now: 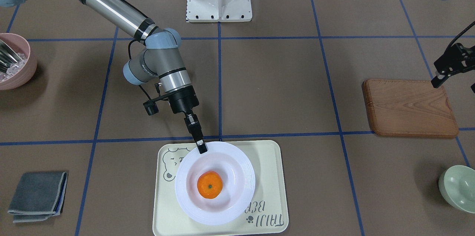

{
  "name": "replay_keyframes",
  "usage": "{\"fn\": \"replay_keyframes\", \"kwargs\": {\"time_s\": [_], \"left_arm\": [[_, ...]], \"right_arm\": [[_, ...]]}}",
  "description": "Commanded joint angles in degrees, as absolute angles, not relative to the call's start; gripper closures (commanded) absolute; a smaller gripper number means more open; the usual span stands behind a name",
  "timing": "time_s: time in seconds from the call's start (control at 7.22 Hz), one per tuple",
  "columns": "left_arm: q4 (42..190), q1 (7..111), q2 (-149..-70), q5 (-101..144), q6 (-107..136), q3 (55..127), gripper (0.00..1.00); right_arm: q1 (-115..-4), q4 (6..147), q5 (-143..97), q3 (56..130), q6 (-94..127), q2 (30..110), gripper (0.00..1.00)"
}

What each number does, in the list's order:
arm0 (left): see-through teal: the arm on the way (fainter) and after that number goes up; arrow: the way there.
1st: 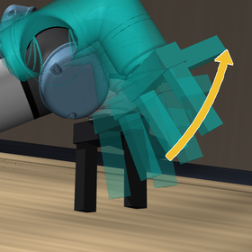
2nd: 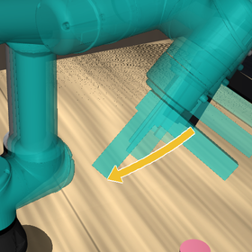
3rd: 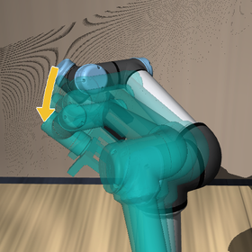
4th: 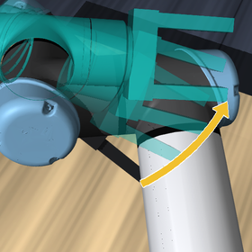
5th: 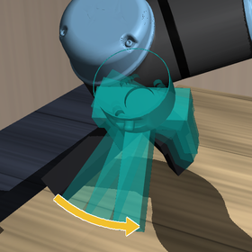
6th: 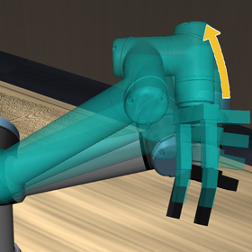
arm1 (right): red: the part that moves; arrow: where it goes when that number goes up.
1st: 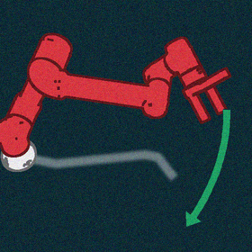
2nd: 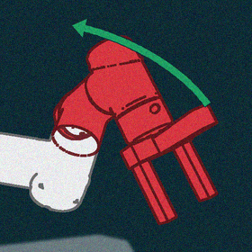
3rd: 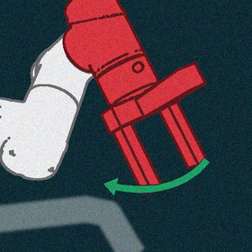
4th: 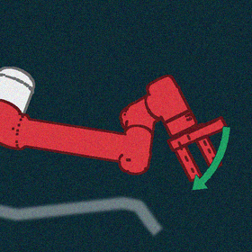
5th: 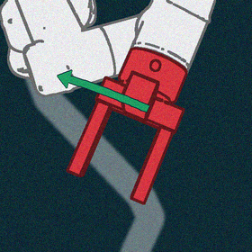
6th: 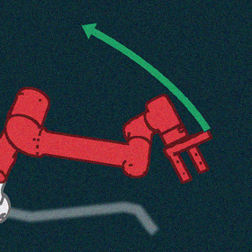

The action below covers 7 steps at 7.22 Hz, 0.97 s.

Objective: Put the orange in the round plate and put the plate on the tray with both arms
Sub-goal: 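Slide the plate with the orange onto the cream bear tray with the right gripper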

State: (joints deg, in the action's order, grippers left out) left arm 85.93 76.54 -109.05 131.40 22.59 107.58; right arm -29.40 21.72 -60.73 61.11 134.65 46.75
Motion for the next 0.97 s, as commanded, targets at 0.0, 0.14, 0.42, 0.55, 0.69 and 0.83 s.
{"fn": "replay_keyframes", "kwargs": {"time_s": [0.0,0.14,0.42,0.55,0.69,0.83], "left_arm": [[86.0,76.6,-108.8,131.4,22.6,108.0,0.02],[85.9,76.6,-108.7,131.3,22.6,107.8,0.02],[86.0,76.6,-108.4,131.1,22.6,108.0,0.02],[86.0,76.6,-108.4,131.1,22.6,107.9,0.02],[86.0,76.6,-108.5,131.1,22.6,108.0,0.02],[86.0,76.6,-108.5,131.1,22.6,108.0,0.02]], "right_arm": [[-29.5,22.8,-59.7,57.3,137.5,44.0,1.0],[-29.4,22.9,-59.8,57.1,137.5,43.9,1.0],[-28.9,22.9,-59.9,56.6,137.5,43.9,1.0],[-28.5,22.9,-59.9,56.4,137.5,43.9,1.0],[-28.4,22.9,-59.9,56.5,137.4,43.9,1.0],[-28.4,22.9,-60.0,56.9,137.4,43.9,0.44]]}}
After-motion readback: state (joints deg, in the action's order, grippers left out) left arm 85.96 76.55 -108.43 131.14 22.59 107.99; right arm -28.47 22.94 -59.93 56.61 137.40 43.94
